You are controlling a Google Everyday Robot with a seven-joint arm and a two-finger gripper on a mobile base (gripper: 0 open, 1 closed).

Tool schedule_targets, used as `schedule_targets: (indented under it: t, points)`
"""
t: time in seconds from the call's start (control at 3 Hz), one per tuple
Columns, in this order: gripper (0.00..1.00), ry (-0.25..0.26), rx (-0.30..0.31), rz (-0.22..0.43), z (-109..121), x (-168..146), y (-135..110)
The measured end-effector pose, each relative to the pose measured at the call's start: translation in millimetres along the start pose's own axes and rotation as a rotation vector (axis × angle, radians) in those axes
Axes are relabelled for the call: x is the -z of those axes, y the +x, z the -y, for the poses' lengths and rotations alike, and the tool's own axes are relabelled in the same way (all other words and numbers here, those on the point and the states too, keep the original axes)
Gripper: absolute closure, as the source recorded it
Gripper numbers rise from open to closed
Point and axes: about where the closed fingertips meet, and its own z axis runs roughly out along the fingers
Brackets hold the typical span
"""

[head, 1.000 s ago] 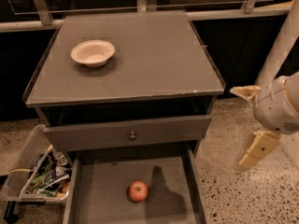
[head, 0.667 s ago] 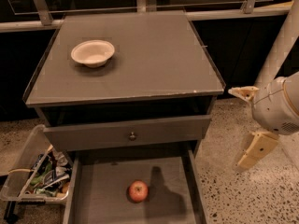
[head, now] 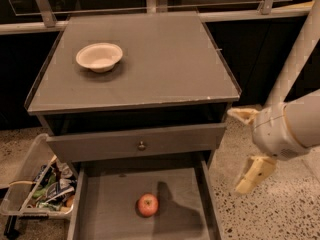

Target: Pick apple from middle drawer and place on counter

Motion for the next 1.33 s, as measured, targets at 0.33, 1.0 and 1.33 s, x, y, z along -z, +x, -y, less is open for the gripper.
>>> schedule_targets:
  t: [0.33, 1.0, 1.33]
  points:
    - [0.00, -0.063, -0.008, 0.106, -15.9, -50.5, -3.8]
    - [0.00, -0.088, -0.019, 0.193, -21.0, -94.5, 0.4]
    - [0.00, -0.093, -0.003, 0.177, -32.0, -128.2, 6.7]
